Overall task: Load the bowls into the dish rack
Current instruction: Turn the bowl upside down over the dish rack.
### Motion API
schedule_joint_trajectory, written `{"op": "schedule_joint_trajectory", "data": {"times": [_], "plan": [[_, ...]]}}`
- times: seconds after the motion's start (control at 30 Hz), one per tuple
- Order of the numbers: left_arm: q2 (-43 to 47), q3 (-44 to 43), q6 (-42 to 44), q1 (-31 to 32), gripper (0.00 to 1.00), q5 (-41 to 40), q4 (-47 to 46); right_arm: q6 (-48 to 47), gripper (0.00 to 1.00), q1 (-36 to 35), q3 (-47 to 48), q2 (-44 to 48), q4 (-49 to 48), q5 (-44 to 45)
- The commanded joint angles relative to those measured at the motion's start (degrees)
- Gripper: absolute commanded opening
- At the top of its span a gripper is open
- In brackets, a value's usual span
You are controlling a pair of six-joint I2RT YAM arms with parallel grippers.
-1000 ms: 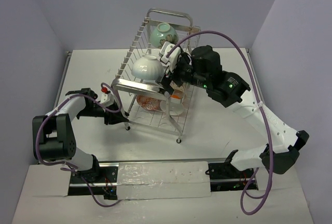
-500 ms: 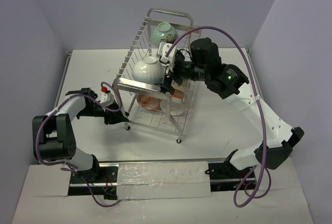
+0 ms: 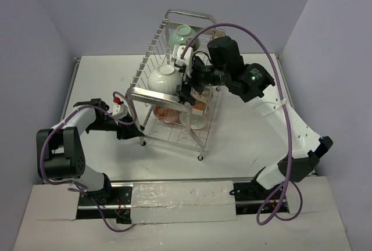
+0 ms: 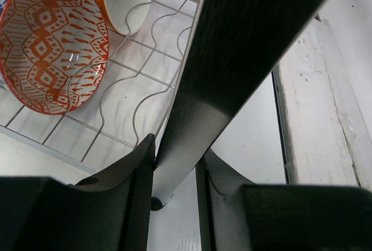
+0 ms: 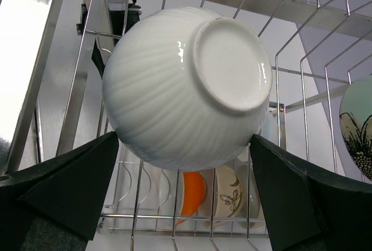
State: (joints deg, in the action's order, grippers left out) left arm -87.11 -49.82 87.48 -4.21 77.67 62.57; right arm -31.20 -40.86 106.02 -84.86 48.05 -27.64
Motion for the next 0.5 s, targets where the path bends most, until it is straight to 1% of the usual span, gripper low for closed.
{"op": "schedule_joint_trajectory", "data": {"times": [0.0,0.17,0.27,0.47], "plan": [[-2.5,0.0,-6.9,-3.2,0.00,-9.4,-0.8,-2.9,1.00,1.6,0.5,-2.0,34.9,-4.9],[-3.0,-0.2,-6.6,-3.2,0.00,-9.4,-0.5,-1.4,1.00,1.6,5.8,-4.8,34.7,-6.5],[-3.2,-0.3,-6.4,-3.2,0.00,-9.2,-0.4,1.3,1.00,1.5,9.4,-7.4,34.1,-6.9],[-3.2,-0.4,-6.0,-3.2,0.00,-9.0,0.4,5.9,1.00,1.5,11.5,-10.7,29.9,-3.5]]}}
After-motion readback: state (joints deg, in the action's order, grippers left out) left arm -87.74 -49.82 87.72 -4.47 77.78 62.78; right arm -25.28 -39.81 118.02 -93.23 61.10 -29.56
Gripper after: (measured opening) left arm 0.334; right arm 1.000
